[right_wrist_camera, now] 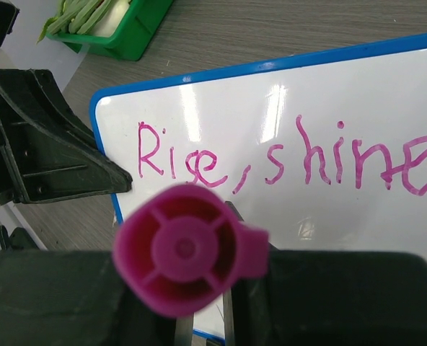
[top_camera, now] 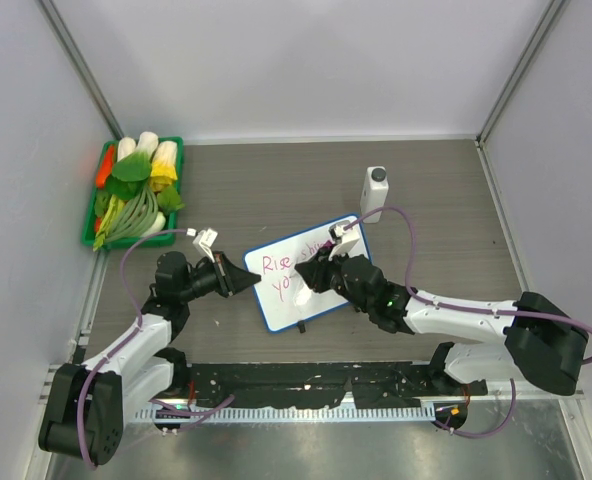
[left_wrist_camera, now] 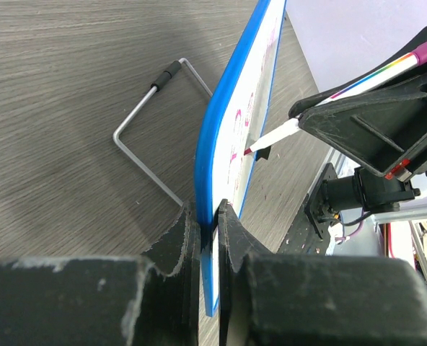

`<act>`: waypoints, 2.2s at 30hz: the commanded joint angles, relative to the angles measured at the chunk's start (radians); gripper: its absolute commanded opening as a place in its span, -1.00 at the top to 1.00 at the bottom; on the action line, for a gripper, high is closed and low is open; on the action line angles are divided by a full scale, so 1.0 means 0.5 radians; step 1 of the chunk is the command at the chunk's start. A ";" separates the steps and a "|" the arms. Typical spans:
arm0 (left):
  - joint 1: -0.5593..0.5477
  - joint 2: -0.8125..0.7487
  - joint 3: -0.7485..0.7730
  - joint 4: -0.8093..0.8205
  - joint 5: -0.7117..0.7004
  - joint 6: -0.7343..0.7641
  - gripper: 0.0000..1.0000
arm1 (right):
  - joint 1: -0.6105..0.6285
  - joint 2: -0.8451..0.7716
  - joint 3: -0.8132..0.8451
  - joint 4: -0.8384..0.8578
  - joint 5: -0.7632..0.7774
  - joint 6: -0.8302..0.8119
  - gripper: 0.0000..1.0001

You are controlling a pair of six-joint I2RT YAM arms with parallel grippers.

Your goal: Write a sentence on the whiteboard

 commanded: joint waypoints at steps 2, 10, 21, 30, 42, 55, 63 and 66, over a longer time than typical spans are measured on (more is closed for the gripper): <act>0.014 0.002 -0.006 0.029 -0.098 0.147 1.00 | -0.004 -0.012 -0.045 0.014 0.022 0.038 0.97; 0.014 -0.001 -0.009 0.029 -0.095 0.144 1.00 | -0.001 -0.009 -0.125 0.001 0.013 0.041 0.98; 0.014 -0.001 -0.006 0.029 -0.098 0.150 1.00 | -0.004 -0.085 -0.094 -0.078 0.145 -0.032 0.97; 0.014 -0.010 -0.009 0.029 -0.098 0.147 1.00 | -0.007 -0.046 0.053 -0.085 0.209 -0.100 0.97; 0.011 -0.001 -0.006 0.029 -0.098 0.150 1.00 | -0.016 -0.021 0.084 -0.130 0.173 -0.112 0.98; 0.014 0.008 -0.006 0.035 -0.098 0.150 1.00 | -0.016 -0.082 -0.036 -0.213 0.081 -0.063 0.97; 0.011 0.011 -0.003 0.035 -0.095 0.147 1.00 | -0.016 -0.134 -0.070 -0.195 0.093 -0.051 0.98; 0.014 0.005 -0.006 0.032 -0.101 0.147 1.00 | -0.016 -0.144 -0.024 -0.201 0.081 -0.057 0.98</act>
